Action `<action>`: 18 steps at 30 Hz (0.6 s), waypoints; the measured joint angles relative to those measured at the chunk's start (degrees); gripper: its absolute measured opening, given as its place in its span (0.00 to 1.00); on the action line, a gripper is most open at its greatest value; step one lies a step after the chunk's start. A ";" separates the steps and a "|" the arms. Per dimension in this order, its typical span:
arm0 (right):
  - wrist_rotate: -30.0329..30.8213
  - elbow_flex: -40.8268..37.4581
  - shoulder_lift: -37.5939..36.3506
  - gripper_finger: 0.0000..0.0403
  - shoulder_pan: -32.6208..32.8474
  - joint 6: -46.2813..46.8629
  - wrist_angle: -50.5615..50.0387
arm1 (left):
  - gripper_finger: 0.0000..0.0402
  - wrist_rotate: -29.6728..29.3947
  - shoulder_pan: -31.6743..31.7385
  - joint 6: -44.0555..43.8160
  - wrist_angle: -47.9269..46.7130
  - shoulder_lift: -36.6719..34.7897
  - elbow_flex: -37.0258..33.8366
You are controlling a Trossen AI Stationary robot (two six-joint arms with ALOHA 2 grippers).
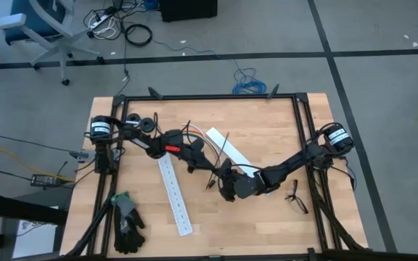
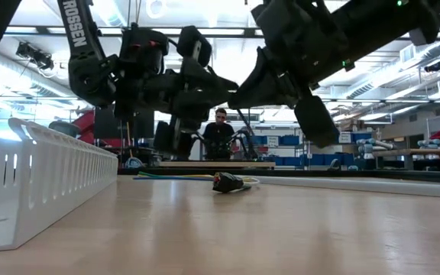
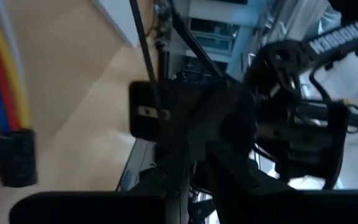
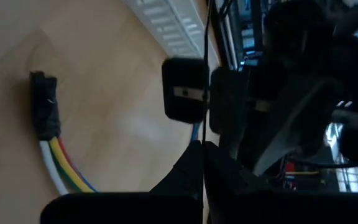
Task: Ziptie cables
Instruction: Wrap the cables together using the black zip tie
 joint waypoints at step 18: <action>-1.71 0.00 0.00 0.00 1.13 -5.77 4.67 | 0.16 -3.41 0.25 -0.73 -2.62 0.02 -0.07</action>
